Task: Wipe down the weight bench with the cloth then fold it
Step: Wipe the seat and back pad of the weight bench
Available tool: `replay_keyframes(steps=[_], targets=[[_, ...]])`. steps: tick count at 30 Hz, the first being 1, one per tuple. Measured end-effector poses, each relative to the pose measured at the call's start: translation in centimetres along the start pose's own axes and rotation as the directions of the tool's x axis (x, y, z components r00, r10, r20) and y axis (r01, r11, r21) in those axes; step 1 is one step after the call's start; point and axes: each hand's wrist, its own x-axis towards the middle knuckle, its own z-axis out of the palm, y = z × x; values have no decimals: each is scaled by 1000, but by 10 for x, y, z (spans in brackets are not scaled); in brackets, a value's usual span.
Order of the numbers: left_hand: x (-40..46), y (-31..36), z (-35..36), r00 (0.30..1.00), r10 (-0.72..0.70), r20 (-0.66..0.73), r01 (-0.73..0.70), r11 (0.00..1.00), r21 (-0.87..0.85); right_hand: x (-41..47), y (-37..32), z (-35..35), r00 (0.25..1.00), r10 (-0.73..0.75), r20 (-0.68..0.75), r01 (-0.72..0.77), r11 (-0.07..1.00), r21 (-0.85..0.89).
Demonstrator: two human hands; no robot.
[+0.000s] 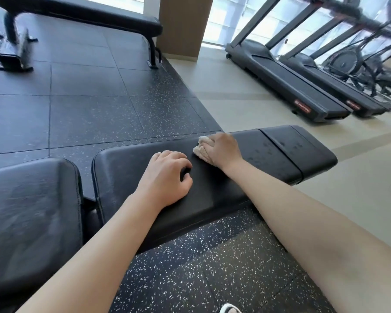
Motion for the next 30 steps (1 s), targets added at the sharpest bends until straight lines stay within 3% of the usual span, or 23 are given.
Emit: replay_keyframes(steps=[4,16,21,30], targets=[[-2,0,-2,1000,2,12,-2,1000,-21,-20,-16,-7,1000,15,-5,-15,1000,-21],[4,-4,5,1000,14,-2,-14,999,-31,-160,6,-37,962,-270,44,255,943,214],[6,-5,7,999,45,-19,-46,999,-9,-114,37,-26,943,-331,15,324,930,172],[4,4,2,999,50,4,-51,996,73,29,78,-3,976,-218,-20,219,970,104]])
